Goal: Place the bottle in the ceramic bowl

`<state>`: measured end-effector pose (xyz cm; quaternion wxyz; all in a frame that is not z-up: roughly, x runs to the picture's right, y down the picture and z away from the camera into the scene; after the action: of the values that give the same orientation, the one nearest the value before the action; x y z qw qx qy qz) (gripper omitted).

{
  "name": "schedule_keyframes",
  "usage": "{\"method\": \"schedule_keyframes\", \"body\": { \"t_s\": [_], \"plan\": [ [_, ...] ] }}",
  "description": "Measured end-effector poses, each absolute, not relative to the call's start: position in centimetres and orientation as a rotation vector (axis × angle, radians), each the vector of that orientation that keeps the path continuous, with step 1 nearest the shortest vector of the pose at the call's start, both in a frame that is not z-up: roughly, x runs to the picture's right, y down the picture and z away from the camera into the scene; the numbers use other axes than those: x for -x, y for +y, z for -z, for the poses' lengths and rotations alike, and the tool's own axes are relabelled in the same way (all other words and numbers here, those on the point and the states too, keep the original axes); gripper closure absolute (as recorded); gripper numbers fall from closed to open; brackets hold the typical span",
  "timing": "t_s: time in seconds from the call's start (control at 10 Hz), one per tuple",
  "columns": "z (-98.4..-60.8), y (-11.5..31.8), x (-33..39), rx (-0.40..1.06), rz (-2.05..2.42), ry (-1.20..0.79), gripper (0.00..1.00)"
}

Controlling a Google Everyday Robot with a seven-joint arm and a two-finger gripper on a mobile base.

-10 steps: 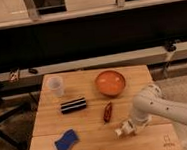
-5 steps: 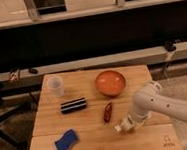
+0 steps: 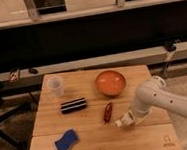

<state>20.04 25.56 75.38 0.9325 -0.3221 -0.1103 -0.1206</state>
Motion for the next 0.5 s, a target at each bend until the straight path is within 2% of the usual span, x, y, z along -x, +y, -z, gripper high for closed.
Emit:
{"method": "schedule_keyframes", "body": {
  "t_s": [0.2,0.5],
  "plan": [
    [-75.7,22.5,-20.2,0.643,0.246,-0.23,0.99],
    [-75.8,20.8,-21.3,0.631,0.24,-0.228,0.99]
  ]
}}
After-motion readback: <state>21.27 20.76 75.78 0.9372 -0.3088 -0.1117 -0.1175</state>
